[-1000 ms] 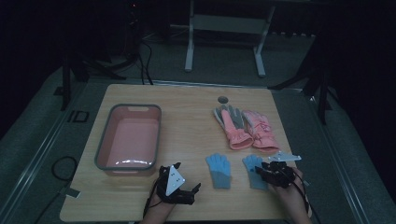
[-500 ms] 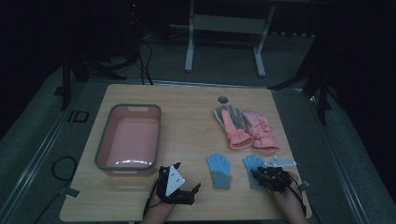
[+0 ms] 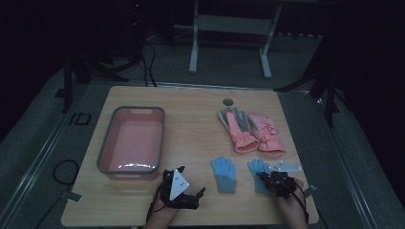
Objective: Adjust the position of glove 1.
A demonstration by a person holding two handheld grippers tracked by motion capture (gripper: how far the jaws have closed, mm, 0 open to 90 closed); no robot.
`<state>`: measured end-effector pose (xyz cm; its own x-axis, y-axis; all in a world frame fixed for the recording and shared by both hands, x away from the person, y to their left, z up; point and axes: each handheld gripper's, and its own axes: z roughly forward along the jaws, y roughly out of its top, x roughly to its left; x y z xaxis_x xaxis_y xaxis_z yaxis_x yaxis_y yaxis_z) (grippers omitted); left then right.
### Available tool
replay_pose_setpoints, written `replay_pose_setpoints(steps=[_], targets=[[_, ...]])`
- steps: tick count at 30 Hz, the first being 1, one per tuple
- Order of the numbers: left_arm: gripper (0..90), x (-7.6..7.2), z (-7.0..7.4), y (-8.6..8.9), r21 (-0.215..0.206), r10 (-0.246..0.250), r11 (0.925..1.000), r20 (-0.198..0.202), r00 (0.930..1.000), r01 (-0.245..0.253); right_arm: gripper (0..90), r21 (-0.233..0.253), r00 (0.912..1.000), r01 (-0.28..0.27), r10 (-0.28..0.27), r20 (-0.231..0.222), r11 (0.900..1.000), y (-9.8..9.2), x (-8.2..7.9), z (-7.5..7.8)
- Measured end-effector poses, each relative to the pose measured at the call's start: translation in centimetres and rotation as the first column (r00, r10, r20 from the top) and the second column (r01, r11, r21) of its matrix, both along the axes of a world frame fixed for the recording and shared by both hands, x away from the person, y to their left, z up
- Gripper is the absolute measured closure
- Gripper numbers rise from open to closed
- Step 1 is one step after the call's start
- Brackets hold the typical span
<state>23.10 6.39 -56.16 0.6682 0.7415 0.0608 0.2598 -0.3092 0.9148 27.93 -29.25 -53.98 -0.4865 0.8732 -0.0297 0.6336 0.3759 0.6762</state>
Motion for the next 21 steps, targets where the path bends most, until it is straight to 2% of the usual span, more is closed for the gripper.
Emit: replay_pose_setpoints(steps=[4, 6, 9, 13, 17, 21], targets=[[1.2, 0.0, 0.0, 0.0, 0.005, -0.001, 1.0000, -0.002, 1.0000, 0.001, 85.9, 0.051, 0.9981, 0.034, -0.037, 0.050, 0.998, 0.0, -0.6, 2.9], [1.2, 0.0, 0.0, 0.0, 0.005, -0.001, 1.0000, -0.002, 1.0000, 0.001, 85.9, 0.061, 0.9966, 0.037, -0.041, 0.071, 0.997, 0.2, -0.7, 4.3], [1.1, 0.0, 0.0, 0.0, 0.000, -0.001, 1.0000, -0.002, 1.0000, 0.001, 85.9, 0.077, 0.9937, 0.022, -0.030, 0.107, 0.997, 0.9, -0.6, 7.0], [1.1, 0.0, 0.0, -0.1, 0.004, 0.001, 1.0000, -0.001, 1.0000, -0.001, 85.9, 0.083, 0.9896, -0.016, 0.004, 0.144, 0.996, 2.3, -0.5, 9.5], [1.2, 0.0, 0.0, -0.1, 0.003, 0.001, 1.0000, 0.000, 1.0000, -0.001, 86.0, 0.099, 0.9860, -0.059, 0.042, 0.162, 0.993, 4.2, -0.5, 11.0], [1.1, 0.0, 0.0, -0.1, 0.009, 0.002, 1.0000, 0.003, 1.0000, -0.002, 85.9, 0.114, 0.9839, -0.109, 0.091, 0.154, 0.987, 6.4, -0.5, 11.0]])
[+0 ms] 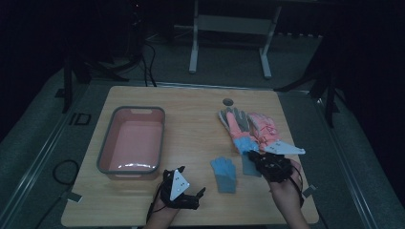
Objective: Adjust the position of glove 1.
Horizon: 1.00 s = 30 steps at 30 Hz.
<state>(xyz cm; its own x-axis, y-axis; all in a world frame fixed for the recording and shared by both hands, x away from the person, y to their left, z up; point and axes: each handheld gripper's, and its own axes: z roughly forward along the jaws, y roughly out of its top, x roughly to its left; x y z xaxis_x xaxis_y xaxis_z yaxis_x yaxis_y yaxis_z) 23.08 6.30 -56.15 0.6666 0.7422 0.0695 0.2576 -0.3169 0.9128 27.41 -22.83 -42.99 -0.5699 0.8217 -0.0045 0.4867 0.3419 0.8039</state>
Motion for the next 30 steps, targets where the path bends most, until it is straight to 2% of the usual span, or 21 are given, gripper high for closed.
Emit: replay_pose_setpoints(steps=[4, 8, 17, 20, 30], targets=[[1.2, 0.0, 0.0, 0.0, -0.003, -0.001, 1.0000, 0.002, 1.0000, 0.001, 85.9, 0.007, 0.9986, -0.041, 0.041, -0.034, 0.999, 2.0, 0.1, -1.2], [1.2, 0.0, 0.0, 0.0, -0.005, -0.003, 1.0000, -0.001, 1.0000, 0.003, 85.9, -0.010, 0.9957, -0.064, 0.063, -0.068, 0.998, 3.6, 0.2, -2.7], [1.1, 0.0, 0.0, 0.0, -0.007, -0.005, 1.0000, -0.003, 1.0000, 0.005, 85.8, -0.018, 0.9904, -0.062, 0.059, -0.125, 0.998, 4.4, 0.6, -4.9], [1.2, 0.0, 0.0, 0.0, 0.000, -0.007, 1.0000, 0.000, 1.0000, 0.007, 85.6, -0.015, 0.9868, -0.057, 0.054, -0.153, 0.998, 4.5, 0.7, -6.1], [1.2, 0.0, 0.0, 0.0, -0.001, -0.008, 1.0000, -0.004, 1.0000, 0.008, 85.4, -0.013, 0.9776, -0.055, 0.051, -0.204, 0.998, 5.0, 1.1, -8.1]])
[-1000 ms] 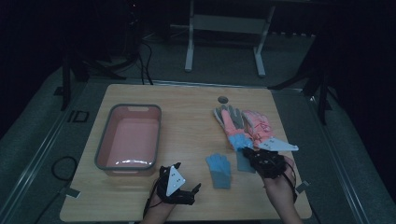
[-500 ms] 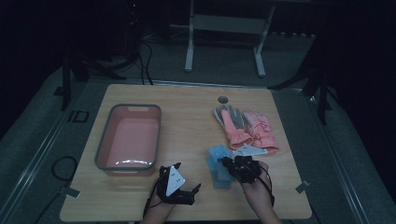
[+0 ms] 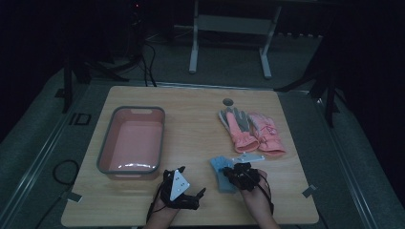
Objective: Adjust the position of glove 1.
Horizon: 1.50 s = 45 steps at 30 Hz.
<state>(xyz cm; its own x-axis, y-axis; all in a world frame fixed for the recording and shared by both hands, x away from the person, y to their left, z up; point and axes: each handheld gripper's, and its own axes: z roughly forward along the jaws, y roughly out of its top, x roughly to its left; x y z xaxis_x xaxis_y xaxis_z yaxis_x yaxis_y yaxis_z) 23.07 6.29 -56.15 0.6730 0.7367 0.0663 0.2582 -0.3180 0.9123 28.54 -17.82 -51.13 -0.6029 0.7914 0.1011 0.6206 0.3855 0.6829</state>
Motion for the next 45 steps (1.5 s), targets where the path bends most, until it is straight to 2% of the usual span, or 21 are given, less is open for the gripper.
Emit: replay_pose_setpoints(steps=[14, 21, 25, 28, 29, 30, 32, 33, 34, 35, 36, 37, 38, 40, 41, 42, 45], targets=[[1.2, 0.0, 0.0, 0.0, 0.000, 0.001, 1.0000, -0.002, 1.0000, -0.001, 83.8, -0.036, 0.9993, -0.003, 0.002, -0.036, 0.999, 0.1, 0.8, -2.0], [1.2, 0.0, 0.0, -0.1, 0.010, 0.002, 0.9999, 0.002, 1.0000, -0.002, 81.3, -0.032, 0.9991, 0.002, -0.003, -0.042, 0.999, -0.1, 0.9, -2.6], [1.1, 0.1, 0.0, 0.0, -0.001, 0.007, 1.0000, -0.009, 0.9999, -0.007, 67.4, -0.015, 0.9994, -0.016, 0.016, -0.030, 1.000, -0.2, 0.7, -2.0], [1.1, 0.3, 0.0, 0.1, -0.022, 0.006, 0.9997, -0.020, 0.9998, -0.006, 52.6, 0.012, 0.9994, -0.033, 0.033, -0.005, 0.999, -0.6, 0.6, -1.1], [1.1, 0.3, 0.0, 0.1, -0.022, 0.006, 0.9997, -0.020, 0.9998, -0.006, 52.6, 0.012, 0.9994, -0.033, 0.033, -0.005, 0.999, -0.6, 0.6, -1.1], [1.2, 0.3, 0.0, 0.1, -0.026, -0.021, 0.9995, -0.013, 0.9997, 0.020, 44.7, 0.030, 0.9987, -0.047, 0.046, 0.020, 0.998, -0.9, 0.6, -0.4], [1.2, 0.3, 0.0, -0.2, 0.017, -0.055, 0.9983, 0.018, 0.9983, 0.055, 36.8, 0.041, 0.9978, -0.048, 0.046, 0.049, 0.998, -1.3, 0.6, 0.0], [1.1, 0.2, 0.1, -0.3, 0.031, -0.069, 0.9971, 0.021, 0.9974, 0.069, 30.3, 0.051, 0.9969, -0.058, 0.055, 0.055, 0.997, -1.6, 0.7, 0.1], [1.1, 0.2, 0.1, -0.3, 0.031, -0.069, 0.9971, 0.021, 0.9974, 0.069, 30.3, 0.051, 0.9969, -0.058, 0.055, 0.055, 0.997, -1.6, 0.7, 0.1], [1.1, 0.2, 0.2, -0.5, 0.026, -0.099, 0.9948, 0.018, 0.9949, 0.099, 21.1, 0.067, 0.9966, -0.076, 0.073, 0.038, 0.995, -2.1, 0.9, 0.3], [1.1, 0.3, 0.2, -0.6, 0.022, -0.122, 0.9924, 0.005, 0.9926, 0.121, 21.1, 0.067, 0.9966, -0.076, 0.073, 0.038, 0.995, -2.1, 0.9, 0.3], [1.1, 0.5, 0.4, -0.8, 0.013, -0.148, 0.9888, -0.060, 0.9872, 0.149, 15.5, 0.075, 0.9945, -0.099, 0.096, 0.041, 0.992, -2.7, 1.1, 0.1], [1.2, 0.5, 0.4, -0.8, 0.013, -0.148, 0.9888, -0.060, 0.9872, 0.149, 15.5, 0.075, 0.9945, -0.099, 0.096, 0.041, 0.992, -2.7, 1.1, 0.1], [1.2, 0.8, 0.7, -0.9, -0.036, -0.182, 0.9833, -0.160, 0.9703, 0.178, 14.7, 0.085, 0.9935, -0.112, 0.110, 0.028, 0.990, -3.3, 1.2, -0.1], [1.2, 1.2, 1.0, -1.2, -0.057, -0.218, 0.9759, -0.209, 0.9533, 0.211, 14.7, 0.109, 0.9932, -0.116, 0.114, 0.025, 0.987, -3.9, 1.3, -0.3], [1.2, 1.2, 1.0, -1.2, -0.057, -0.218, 0.9759, -0.209, 0.9533, 0.211, 14.7, 0.109, 0.9932, -0.116, 0.114, 0.025, 0.987, -3.9, 1.3, -0.3], [1.2, 1.4, 1.4, -1.9, -0.068, -0.286, 0.9582, -0.233, 0.9293, 0.278, 13.8, 0.122, 0.9933, -0.115, 0.113, 0.025, 0.986, -4.7, 1.4, -0.5]])
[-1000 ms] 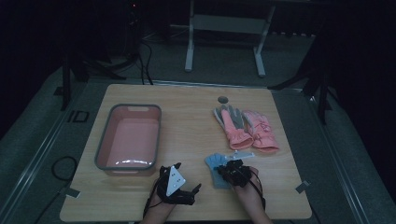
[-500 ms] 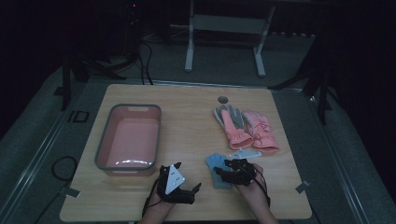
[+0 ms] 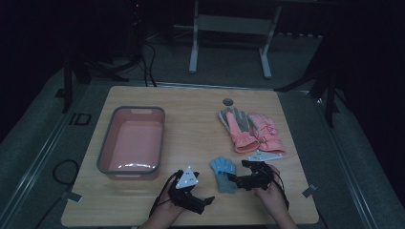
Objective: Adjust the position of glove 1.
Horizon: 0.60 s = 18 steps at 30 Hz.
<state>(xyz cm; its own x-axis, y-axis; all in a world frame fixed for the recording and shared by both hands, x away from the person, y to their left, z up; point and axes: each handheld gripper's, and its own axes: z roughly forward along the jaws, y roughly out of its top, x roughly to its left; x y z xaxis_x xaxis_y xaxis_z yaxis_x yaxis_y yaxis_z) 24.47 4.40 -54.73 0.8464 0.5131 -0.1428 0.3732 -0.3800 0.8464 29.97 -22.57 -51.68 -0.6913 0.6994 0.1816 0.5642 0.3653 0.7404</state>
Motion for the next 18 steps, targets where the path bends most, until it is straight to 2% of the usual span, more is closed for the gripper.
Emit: replay_pose_setpoints(steps=[2, 4, 5, 6, 8, 9, 10, 12, 13, 14, 15, 16, 17, 18], targets=[[1.2, 0.0, 0.1, -0.7, 0.024, -0.046, 0.9987, 0.014, 0.9989, 0.045, 14.0, -0.001, 0.9997, 0.014, -0.014, -0.022, 1.000, -0.6, 0.1, 0.0], [2.7, -0.2, 0.1, -1.4, 0.049, -0.088, 0.9951, 0.047, 0.9950, 0.086, 14.0, 0.024, 0.9983, 0.022, -0.020, -0.054, 0.999, -0.9, 0.2, 0.0], [9.1, -0.2, 0.1, -2.1, 0.077, -0.123, 0.9903, 0.096, 0.9877, 0.116, 13.7, 0.030, 0.9979, 0.027, -0.025, -0.060, 0.999, -0.9, 0.2, 0.0], [13.9, -0.2, 0.1, -2.1, 0.077, -0.123, 0.9903, 0.096, 0.9877, 0.116, 13.7, 0.030, 0.9979, 0.027, -0.025, -0.060, 0.999, -0.9, 0.2, 0.0], [14.7, 0.2, 0.1, -2.8, 0.097, -0.161, 0.9840, 0.120, 0.9797, 0.149, 13.0, 0.068, 0.9971, 0.032, -0.027, -0.071, 0.997, -0.9, 0.3, 0.1], [15.7, 0.6, 0.2, -3.5, 0.116, -0.204, 0.9752, 0.143, 0.9685, 0.188, 13.3, 0.065, 0.9971, 0.035, -0.030, -0.069, 0.997, -0.7, 0.5, 0.2], [17.9, 0.6, 0.2, -3.5, 0.116, -0.204, 0.9752, 0.143, 0.9685, 0.188, 13.8, 0.060, 0.9966, 0.032, -0.027, -0.077, 0.998, -0.6, 0.7, 0.1], [19.9, 0.9, 0.4, -4.1, 0.146, -0.237, 0.9662, 0.184, 0.9539, 0.212, 18.7, 0.050, 0.9966, 0.027, -0.023, -0.079, 0.998, -0.3, 1.1, 0.0], [19.9, 1.2, 0.5, -4.6, 0.174, -0.263, 0.9572, 0.194, 0.9449, 0.231, 18.7, 0.050, 0.9966, 0.027, -0.023, -0.079, 0.998, -0.3, 1.1, 0.0], [20.6, 1.3, 0.5, -4.9, 0.189, -0.280, 0.9514, 0.200, 0.9390, 0.243, 21.1, 0.045, 0.9966, 0.024, -0.020, -0.080, 0.999, 0.0, 1.4, -0.2], [24.7, 1.5, 0.5, -5.2, 0.209, -0.301, 0.9431, 0.209, 0.9305, 0.258, 25.5, 0.048, 0.9959, 0.022, -0.018, -0.088, 0.999, 0.3, 1.9, -0.5], [25.0, 1.6, 0.5, -5.4, 0.222, -0.311, 0.9386, 0.212, 0.9266, 0.264, 28.1, 0.045, 0.9956, 0.024, -0.020, -0.091, 0.999, 0.4, 2.1, -0.6], [25.7, 2.1, 0.3, -5.9, 0.251, -0.336, 0.9264, 0.212, 0.9177, 0.281, 30.2, 0.031, 0.9953, 0.033, -0.030, -0.092, 0.999, 0.5, 2.3, -0.8], [30.6, 2.1, 0.3, -5.9, 0.251, -0.336, 0.9264, 0.212, 0.9177, 0.281, 30.2, 0.031, 0.9953, 0.033, -0.030, -0.092, 0.999, 0.5, 2.3, -0.8]])
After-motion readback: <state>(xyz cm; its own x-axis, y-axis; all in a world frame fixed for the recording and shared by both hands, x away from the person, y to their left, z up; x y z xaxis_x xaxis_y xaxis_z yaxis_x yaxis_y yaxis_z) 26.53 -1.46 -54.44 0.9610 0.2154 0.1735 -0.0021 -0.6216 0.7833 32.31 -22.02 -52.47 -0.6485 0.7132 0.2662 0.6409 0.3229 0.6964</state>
